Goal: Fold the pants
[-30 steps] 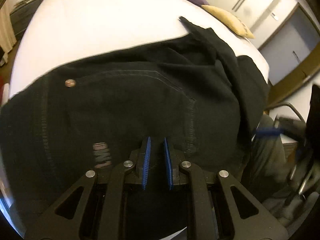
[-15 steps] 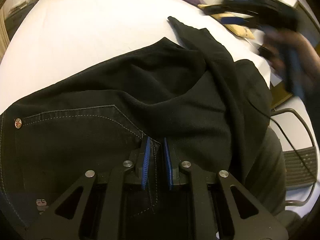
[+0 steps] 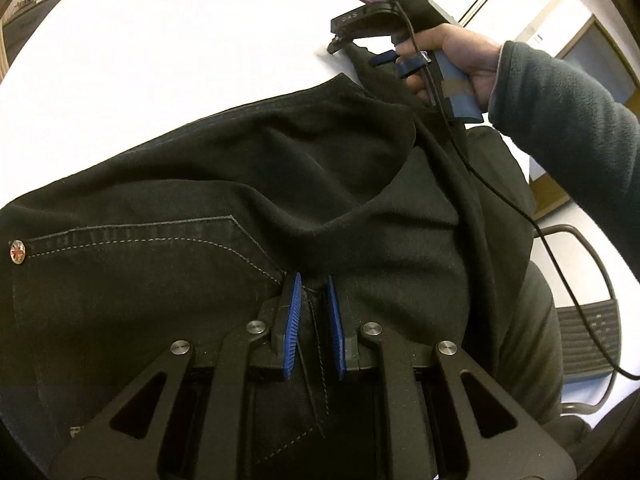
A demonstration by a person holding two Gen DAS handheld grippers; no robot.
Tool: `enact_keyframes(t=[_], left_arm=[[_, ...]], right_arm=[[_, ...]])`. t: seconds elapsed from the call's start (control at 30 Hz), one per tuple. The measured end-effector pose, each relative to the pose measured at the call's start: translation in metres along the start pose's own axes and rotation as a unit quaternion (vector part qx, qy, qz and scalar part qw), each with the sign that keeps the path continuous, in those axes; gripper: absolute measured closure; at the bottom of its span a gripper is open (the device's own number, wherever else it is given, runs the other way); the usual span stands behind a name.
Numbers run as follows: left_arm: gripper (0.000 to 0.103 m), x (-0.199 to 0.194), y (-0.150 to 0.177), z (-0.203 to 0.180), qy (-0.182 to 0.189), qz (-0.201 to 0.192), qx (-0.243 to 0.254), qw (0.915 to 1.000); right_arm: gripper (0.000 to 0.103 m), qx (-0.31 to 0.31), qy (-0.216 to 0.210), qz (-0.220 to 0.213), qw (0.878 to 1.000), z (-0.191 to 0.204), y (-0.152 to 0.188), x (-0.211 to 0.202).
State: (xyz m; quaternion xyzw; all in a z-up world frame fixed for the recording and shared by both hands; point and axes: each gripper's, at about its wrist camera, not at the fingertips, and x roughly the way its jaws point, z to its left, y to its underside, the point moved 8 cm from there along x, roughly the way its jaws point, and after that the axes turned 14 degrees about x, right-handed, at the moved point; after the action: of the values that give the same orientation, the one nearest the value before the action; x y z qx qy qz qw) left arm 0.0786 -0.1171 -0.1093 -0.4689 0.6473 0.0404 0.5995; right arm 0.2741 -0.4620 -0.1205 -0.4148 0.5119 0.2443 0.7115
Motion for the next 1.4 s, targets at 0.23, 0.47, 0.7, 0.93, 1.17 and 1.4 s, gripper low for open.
enact_keyframes(t=[0.23,0.47,0.7,0.93,1.17,1.4], left_arm=[[0.089,0.002,-0.003,0.006,-0.012,-0.001,0.007,0.9999],[0.089,0.007,-0.006,-0.004,-0.02,0.005,0.004,0.9998],[0.089,0.008,-0.011,-0.007,-0.033,0.01,-0.014,0.9993],[0.089,0.016,-0.017,-0.021,-0.069,0.032,0.002,0.9971],[0.089,0.016,-0.02,-0.033,-0.096,0.049,0.004,0.9942],[0.089,0.022,-0.024,-0.042,-0.114,0.056,0.003,0.9919]], right_arm=[[0.096,0.032,-0.046,-0.023,0.998,-0.026,-0.007,-0.03],[0.096,0.137,-0.137,-0.151,0.969,-0.129,0.001,-0.15],[0.096,0.326,-0.161,-0.233,0.902,-0.33,0.088,-0.215],[0.091,0.47,-0.198,-0.171,0.843,-0.417,0.19,-0.156],[0.049,0.494,-0.277,-0.155,0.809,-0.406,0.197,-0.144],[0.098,0.478,-0.238,-0.151,0.832,-0.397,0.185,-0.135]])
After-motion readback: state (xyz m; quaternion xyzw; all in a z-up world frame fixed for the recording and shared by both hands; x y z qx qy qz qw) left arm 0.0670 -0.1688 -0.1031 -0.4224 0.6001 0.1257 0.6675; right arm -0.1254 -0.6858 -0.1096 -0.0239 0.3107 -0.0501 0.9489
